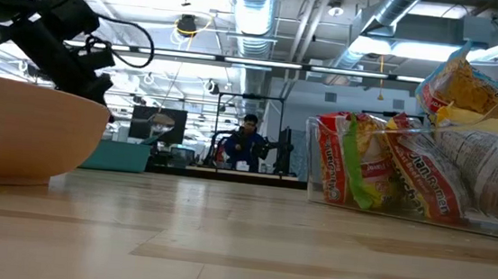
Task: Pick & Place Food Item
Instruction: Put the silver spoon into the green bin
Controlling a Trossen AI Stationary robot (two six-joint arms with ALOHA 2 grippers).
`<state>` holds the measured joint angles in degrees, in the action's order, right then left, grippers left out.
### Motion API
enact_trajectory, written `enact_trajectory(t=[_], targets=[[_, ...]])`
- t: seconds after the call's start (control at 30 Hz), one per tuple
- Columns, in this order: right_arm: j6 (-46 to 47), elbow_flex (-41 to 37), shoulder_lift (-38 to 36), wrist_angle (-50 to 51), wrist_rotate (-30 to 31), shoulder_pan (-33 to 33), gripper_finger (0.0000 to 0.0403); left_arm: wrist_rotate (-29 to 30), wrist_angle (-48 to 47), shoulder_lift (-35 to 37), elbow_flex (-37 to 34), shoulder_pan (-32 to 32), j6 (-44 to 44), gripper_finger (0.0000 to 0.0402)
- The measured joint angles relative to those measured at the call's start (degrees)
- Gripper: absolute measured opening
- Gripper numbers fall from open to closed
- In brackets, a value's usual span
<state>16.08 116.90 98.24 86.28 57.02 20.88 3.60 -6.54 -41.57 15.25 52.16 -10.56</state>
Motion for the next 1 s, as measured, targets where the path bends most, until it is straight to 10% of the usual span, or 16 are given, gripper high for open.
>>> enact_trajectory(t=[1.0], targets=[[0.02, 0.0, 0.0, -0.04, 0.0, -0.04, 0.0, 5.18, 1.9, -6.26, -0.02, -0.02, -0.14, 0.0015]])
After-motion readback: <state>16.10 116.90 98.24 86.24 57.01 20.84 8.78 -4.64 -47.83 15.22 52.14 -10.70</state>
